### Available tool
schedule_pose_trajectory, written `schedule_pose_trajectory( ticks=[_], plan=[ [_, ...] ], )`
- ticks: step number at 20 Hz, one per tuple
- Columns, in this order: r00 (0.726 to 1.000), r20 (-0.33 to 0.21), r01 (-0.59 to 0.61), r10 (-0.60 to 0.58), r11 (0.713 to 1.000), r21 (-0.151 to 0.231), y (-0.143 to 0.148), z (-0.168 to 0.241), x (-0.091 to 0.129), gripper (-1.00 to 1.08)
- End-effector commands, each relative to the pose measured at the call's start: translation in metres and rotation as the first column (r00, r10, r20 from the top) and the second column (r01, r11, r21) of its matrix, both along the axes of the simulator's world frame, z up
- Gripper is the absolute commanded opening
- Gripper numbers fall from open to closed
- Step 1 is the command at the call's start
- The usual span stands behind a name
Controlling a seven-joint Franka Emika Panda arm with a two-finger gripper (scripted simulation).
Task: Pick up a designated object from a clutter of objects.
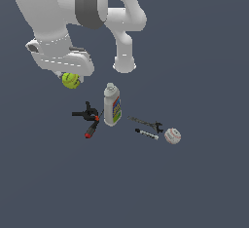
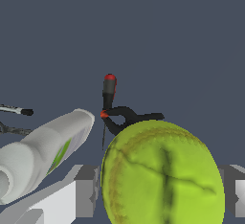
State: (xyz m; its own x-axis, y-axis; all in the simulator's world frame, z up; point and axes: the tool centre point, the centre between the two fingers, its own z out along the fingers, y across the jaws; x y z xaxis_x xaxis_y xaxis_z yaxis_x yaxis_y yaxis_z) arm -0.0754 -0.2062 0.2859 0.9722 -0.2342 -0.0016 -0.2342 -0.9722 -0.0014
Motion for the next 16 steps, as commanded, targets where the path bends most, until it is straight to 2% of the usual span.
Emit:
schedule_pose_trajectory(
  ticks=[1,9,16],
  plan=[
    [1.000,0.001,0.000,0.000,1.000,-0.001,0.002,0.024,-0.012,-1.00],
    [1.000,0.001,0.000,0.000,1.000,-0.002,0.008,0.090,-0.046,-1.00],
    [1.000,0.001,0.000,0.000,1.000,-0.002,0.011,0.129,-0.064,-1.00]
  ],
)
